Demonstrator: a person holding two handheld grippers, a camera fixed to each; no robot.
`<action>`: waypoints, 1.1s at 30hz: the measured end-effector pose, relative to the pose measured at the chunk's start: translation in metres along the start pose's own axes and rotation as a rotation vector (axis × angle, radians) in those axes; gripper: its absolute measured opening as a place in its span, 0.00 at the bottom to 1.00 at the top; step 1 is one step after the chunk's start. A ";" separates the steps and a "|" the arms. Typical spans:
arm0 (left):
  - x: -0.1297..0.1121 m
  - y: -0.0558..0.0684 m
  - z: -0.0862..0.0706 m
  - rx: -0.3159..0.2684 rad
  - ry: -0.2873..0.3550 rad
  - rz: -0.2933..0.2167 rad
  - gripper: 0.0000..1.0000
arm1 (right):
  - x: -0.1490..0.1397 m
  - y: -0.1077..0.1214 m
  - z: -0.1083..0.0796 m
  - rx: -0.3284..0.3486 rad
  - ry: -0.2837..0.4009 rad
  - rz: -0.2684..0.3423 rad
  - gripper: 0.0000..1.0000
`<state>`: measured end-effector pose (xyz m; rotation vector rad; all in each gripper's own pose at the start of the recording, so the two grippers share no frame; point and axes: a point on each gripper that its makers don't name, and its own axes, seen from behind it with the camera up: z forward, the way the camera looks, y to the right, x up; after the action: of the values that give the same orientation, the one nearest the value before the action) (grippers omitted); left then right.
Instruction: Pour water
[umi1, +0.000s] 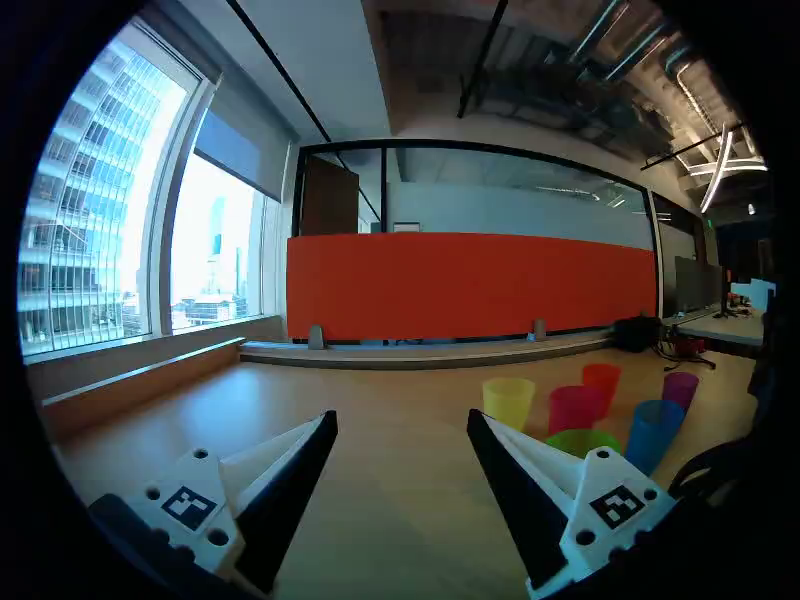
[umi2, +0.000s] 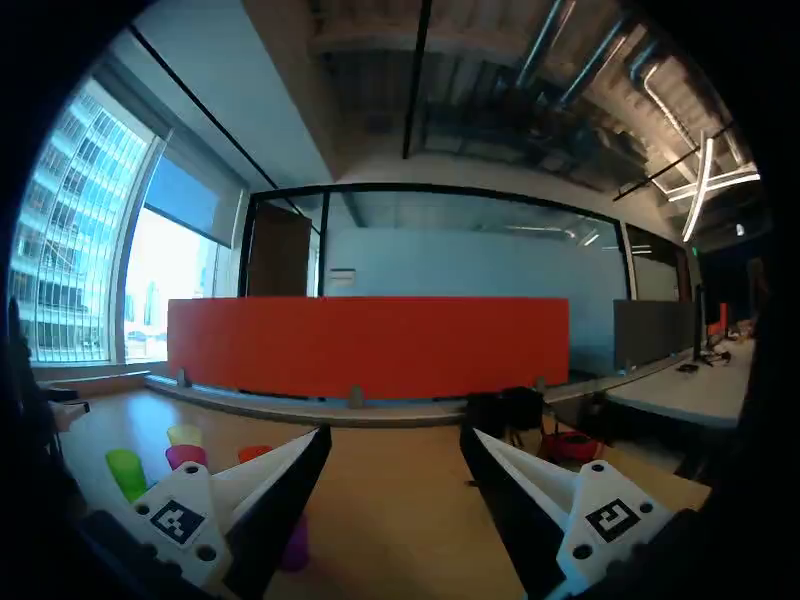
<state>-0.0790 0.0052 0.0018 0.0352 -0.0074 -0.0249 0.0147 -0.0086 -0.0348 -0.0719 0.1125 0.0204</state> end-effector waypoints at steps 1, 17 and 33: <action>0.000 0.000 0.000 0.000 0.000 0.000 0.96 | -0.003 -0.001 0.001 -0.001 -0.001 -0.004 1.00; -0.001 0.000 0.000 0.000 0.000 0.000 0.96 | -0.042 -0.011 0.011 0.006 -0.009 -0.025 1.00; 0.000 0.000 0.000 0.000 0.000 0.000 0.96 | -0.070 -0.001 0.017 -0.007 -0.057 0.020 1.00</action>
<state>-0.0788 0.0053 0.0015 0.0352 -0.0076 -0.0247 -0.0527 -0.0089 -0.0097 -0.0776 0.0567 0.0427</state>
